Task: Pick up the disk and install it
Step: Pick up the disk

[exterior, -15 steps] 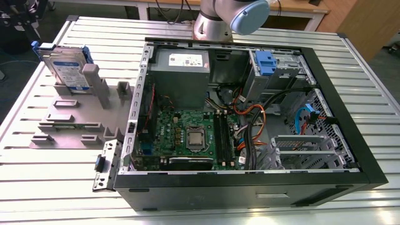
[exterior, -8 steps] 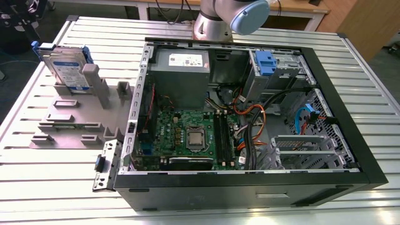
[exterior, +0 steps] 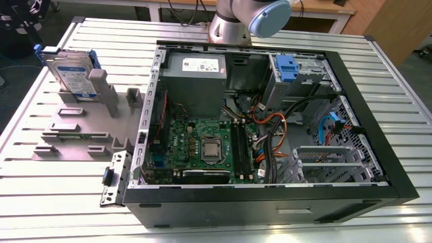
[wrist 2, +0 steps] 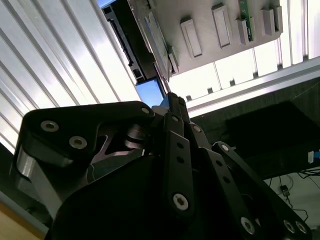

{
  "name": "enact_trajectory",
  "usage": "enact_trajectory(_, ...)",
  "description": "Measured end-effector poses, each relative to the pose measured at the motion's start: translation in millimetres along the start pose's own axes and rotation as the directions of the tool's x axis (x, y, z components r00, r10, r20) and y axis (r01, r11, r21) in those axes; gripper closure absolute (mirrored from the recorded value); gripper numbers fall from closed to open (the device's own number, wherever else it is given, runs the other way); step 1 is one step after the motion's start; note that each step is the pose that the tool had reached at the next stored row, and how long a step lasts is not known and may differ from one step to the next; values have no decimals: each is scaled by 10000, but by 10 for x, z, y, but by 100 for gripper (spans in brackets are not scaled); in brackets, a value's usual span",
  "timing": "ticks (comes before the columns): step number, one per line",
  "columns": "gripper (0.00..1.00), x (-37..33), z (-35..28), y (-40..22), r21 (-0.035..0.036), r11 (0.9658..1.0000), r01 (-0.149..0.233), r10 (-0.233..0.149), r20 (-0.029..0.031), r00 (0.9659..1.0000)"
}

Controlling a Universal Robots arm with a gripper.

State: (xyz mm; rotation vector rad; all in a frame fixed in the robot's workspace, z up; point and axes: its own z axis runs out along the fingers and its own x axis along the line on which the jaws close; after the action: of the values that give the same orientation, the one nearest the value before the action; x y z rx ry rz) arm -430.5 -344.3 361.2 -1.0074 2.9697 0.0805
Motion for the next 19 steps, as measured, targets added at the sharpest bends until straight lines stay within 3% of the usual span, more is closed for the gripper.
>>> enact_trajectory(14,89,0,0,0,-2,10000,77,-77,-4,10000)
enact_trajectory(19,89,3,0,2,-14,9980,626,-626,-29,9980)
